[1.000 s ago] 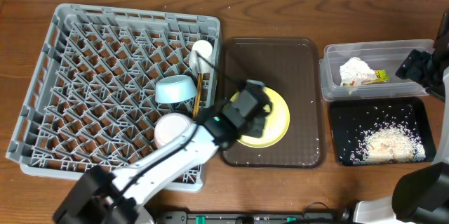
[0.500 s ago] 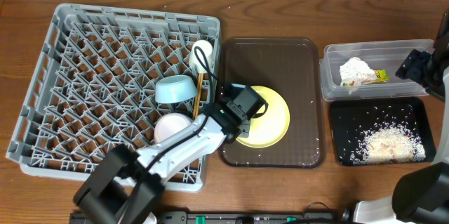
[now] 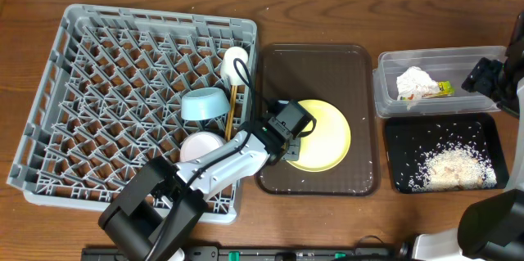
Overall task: Sort waste into correct bins and load items into the dishwasher rack
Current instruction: 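Lower the left gripper and grip the yellow plate's edge, then lift the yellow plate and carry it to the rack's back-left, then set the yellow plate upright in the rack and open the gripper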
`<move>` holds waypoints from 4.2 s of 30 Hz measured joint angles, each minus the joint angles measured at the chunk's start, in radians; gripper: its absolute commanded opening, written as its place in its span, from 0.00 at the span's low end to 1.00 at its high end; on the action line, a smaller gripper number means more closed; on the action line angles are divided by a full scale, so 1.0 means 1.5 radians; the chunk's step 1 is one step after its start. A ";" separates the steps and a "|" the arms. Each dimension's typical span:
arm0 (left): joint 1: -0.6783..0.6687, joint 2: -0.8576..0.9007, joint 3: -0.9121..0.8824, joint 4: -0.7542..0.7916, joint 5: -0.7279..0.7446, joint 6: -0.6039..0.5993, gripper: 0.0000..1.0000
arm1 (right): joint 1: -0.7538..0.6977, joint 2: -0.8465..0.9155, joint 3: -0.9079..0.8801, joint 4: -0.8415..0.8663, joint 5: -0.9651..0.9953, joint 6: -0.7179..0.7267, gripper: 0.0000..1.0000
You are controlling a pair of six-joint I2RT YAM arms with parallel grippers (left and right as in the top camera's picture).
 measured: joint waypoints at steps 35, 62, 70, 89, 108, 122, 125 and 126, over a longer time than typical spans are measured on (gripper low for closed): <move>0.000 -0.180 0.045 0.032 -0.137 0.097 0.06 | 0.000 0.000 0.000 0.000 0.000 0.000 0.99; 0.349 -0.199 0.061 0.098 -0.714 0.601 0.06 | 0.000 0.000 0.000 0.000 0.000 0.000 0.99; 0.334 -0.114 0.061 0.099 -0.697 0.615 0.07 | 0.000 0.000 0.000 0.000 0.000 0.000 0.99; 0.147 -0.105 0.061 0.070 -0.632 0.507 0.61 | 0.000 0.000 0.000 0.000 0.000 0.000 0.99; 0.066 -0.237 0.067 -0.165 -0.222 0.125 0.53 | 0.000 0.000 0.000 0.000 0.000 0.000 0.99; 0.066 -0.119 0.067 -0.171 -0.103 0.074 0.53 | 0.000 0.000 0.000 0.000 0.000 0.000 0.99; 0.066 -0.119 0.067 -0.170 -0.104 0.072 0.50 | 0.000 0.000 0.000 0.000 0.000 0.000 0.99; 0.066 -0.119 0.067 -0.170 -0.104 0.072 0.50 | 0.000 0.000 0.000 0.000 0.000 0.000 0.99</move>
